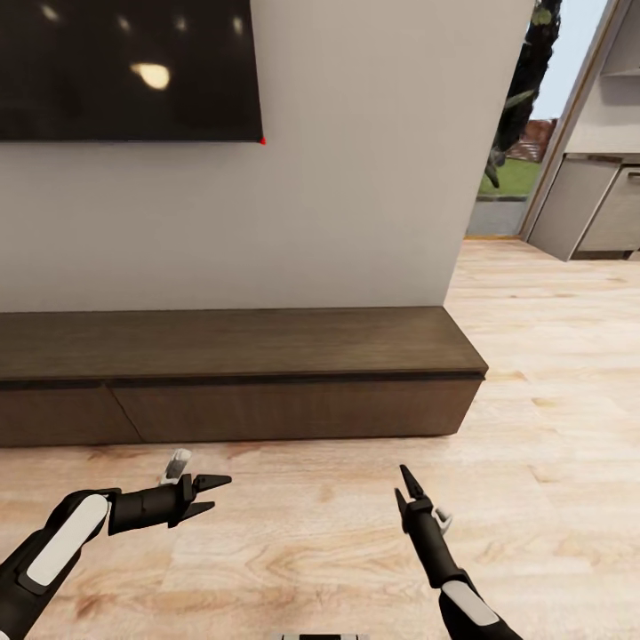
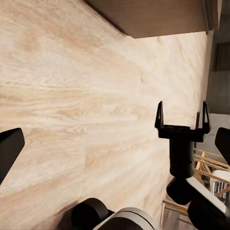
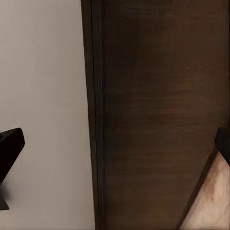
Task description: Place each of the two pumpkins and all three candles from the living room inside a cabinet in the living room (use any cabinet), then make sure every cabinet is closed, and position the cauldron so it is next to a table in the living room.
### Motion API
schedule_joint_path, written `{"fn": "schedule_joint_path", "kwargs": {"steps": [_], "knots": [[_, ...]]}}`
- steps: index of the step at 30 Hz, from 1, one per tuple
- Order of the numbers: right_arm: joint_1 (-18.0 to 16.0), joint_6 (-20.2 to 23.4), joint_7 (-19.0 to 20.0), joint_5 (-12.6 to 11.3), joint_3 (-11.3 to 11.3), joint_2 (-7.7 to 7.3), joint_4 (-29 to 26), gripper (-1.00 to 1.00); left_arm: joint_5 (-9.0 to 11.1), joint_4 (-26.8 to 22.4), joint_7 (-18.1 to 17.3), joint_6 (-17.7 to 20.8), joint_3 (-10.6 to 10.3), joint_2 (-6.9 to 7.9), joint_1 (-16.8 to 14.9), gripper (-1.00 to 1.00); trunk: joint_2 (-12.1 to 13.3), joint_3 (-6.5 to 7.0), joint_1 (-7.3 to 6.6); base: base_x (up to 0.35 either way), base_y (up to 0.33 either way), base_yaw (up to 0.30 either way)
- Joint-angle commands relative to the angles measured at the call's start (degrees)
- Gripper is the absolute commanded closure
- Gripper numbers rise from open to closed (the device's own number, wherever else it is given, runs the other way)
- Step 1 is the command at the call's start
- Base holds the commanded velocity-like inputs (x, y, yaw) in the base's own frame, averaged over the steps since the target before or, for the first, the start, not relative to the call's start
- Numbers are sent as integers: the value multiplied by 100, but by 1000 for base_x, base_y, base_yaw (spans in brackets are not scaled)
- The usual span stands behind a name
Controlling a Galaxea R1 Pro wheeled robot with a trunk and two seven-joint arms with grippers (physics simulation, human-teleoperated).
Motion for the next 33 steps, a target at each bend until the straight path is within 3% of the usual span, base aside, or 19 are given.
{"fn": "schedule_joint_path", "kwargs": {"steps": [1,5,19,24,27,31,33], "knots": [[-4,29,27,-120,29,-2,17,-100,-23,2,-39,5,-8,4,-4,-100,-2,-5,-1,0,0,0],[-3,29,89,-340,33,-2,40,-100,-41,1,-65,3,-8,4,-4,-100,-2,-5,-1,56,0,0],[-2,26,346,-389,34,-2,202,-100,-44,1,-73,5,-38,2,-4,-100,-2,-5,-1,214,0,0],[-7,28,355,-389,33,-2,206,-100,-2,-21,-162,11,-311,-2,-4,-100,-2,-5,-1,54,0,0],[-5,28,359,-389,30,-2,206,-100,8,-44,-868,13,-932,-4,-4,-100,-2,-5,-1,11,0,0],[-2,29,360,-389,30,-2,206,-100,-50,-181,-2687,7,-1798,36,-4,-100,-2,-5,-1,2,0,0],[-5,29,360,-389,31,-2,202,-100,-64,-201,-3005,6,-1898,57,-4,-100,-2,-5,-1,0,0,0]]}}
